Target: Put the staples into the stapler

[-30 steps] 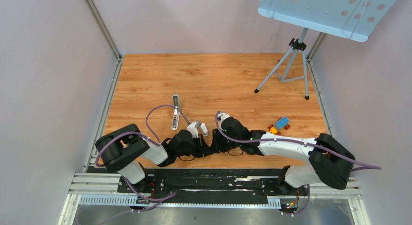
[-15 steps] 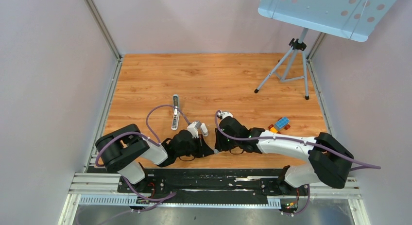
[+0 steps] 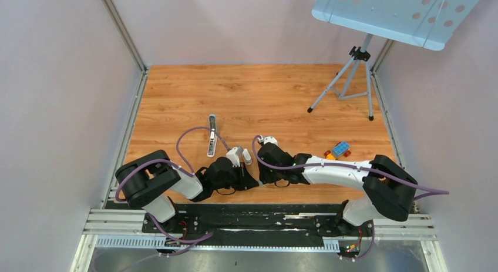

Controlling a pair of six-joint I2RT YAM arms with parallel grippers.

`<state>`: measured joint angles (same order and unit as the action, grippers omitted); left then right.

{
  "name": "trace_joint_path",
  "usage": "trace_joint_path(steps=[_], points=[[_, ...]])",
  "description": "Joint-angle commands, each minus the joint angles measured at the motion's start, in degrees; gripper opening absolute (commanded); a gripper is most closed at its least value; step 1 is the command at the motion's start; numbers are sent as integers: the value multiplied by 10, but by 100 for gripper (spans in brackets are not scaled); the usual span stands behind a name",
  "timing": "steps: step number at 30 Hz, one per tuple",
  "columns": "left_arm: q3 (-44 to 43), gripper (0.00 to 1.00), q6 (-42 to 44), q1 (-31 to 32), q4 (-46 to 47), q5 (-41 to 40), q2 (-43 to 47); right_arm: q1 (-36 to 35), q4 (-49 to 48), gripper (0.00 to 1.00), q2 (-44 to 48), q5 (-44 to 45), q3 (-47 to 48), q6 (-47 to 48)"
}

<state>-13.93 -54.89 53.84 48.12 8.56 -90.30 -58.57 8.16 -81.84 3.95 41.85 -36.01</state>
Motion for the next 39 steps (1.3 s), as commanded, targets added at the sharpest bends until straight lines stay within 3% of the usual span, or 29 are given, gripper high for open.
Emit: trace_joint_path(steps=[1,27,39], points=[[-9,0,7,7,11,-10,-6,-17,19,32,-16,21,23,-4],[-15,0,15,7,-2,-10,2,-33,42,28,-50,46,36,-5],[-15,0,15,7,-5,-13,4,-33,48,31,-7,45,38,-2]])
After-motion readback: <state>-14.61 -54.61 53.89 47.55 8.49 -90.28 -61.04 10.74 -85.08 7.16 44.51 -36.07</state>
